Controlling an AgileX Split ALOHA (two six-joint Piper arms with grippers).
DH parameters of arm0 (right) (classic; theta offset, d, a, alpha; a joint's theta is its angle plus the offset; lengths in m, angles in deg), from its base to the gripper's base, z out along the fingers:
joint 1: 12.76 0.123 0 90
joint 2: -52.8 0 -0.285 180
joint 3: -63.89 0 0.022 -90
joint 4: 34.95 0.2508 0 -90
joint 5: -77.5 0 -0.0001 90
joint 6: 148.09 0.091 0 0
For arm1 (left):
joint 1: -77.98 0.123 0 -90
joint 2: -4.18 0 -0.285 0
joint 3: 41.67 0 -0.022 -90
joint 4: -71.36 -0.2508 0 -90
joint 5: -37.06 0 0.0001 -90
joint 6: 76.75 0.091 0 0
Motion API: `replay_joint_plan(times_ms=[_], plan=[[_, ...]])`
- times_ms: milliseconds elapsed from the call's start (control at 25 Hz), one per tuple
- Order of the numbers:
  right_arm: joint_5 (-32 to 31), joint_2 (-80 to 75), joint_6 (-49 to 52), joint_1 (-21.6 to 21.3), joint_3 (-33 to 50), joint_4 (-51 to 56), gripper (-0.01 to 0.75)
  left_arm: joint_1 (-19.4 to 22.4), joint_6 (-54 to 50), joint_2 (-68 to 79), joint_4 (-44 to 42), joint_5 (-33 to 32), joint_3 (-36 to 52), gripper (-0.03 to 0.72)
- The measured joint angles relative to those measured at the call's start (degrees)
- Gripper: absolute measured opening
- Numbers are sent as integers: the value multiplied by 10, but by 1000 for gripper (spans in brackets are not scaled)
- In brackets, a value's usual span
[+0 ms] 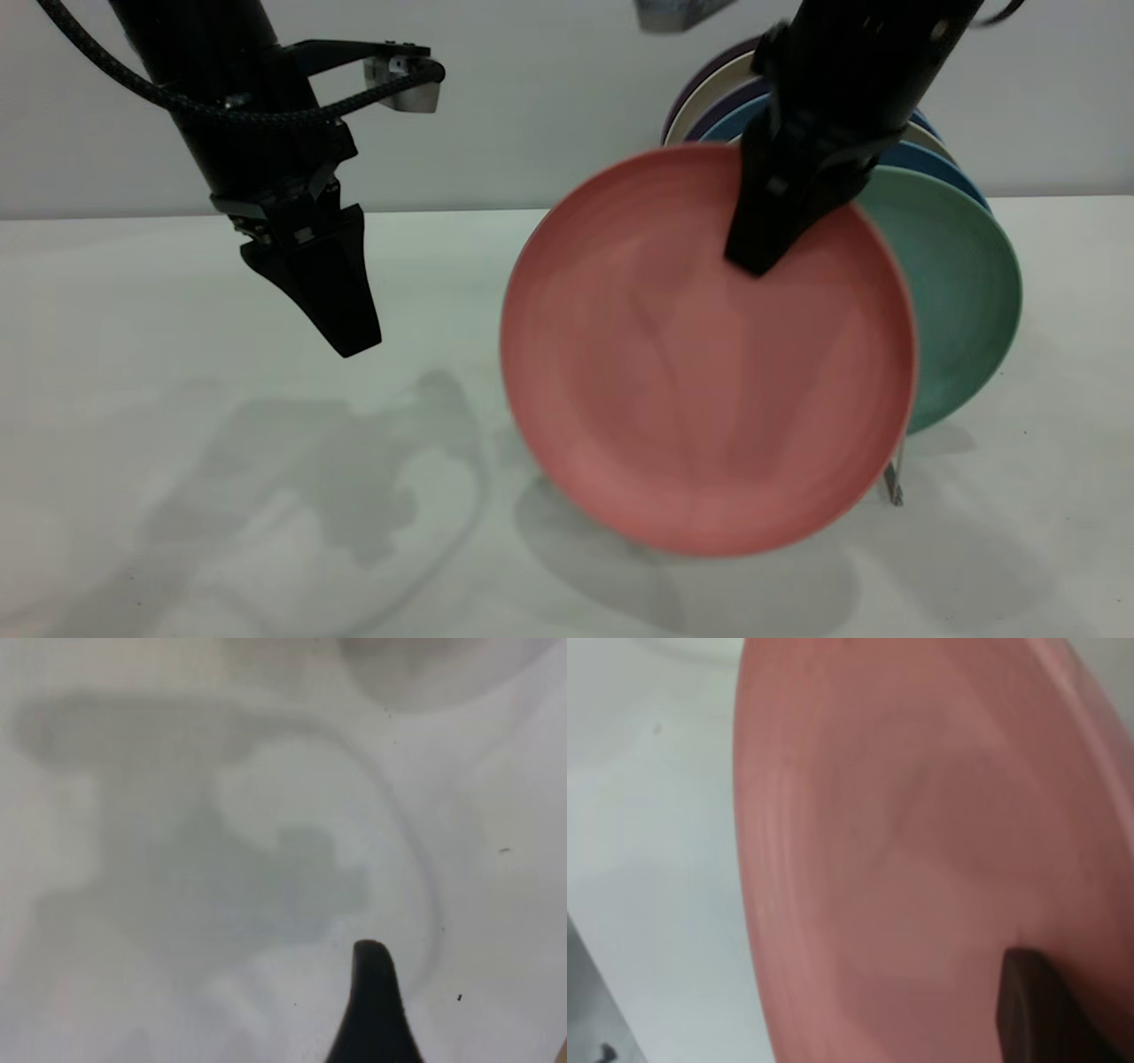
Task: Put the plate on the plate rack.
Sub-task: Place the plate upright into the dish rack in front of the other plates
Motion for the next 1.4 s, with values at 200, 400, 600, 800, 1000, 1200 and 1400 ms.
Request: replay_joint_plan(times_ms=[200,400,600,800,1000,1200,1400], plan=[[-9,29,23,0,0,-61,101,13,-1,0,-1,14,0,582],[-18,39,59,12,0,-139,101,22,-10,0,-3,31,0,582],[-19,43,111,54,0,-236,101,23,-11,0,-3,45,0,582],[-26,61,169,99,0,-327,101,23,-12,0,-3,50,0,582],[-42,73,201,128,0,-386,101,23,-13,0,-3,50,0,582],[-43,76,237,131,0,-434,101,23,-13,0,-3,50,0,582],[-43,81,262,132,0,-477,101,23,-13,0,-4,51,0,582]])
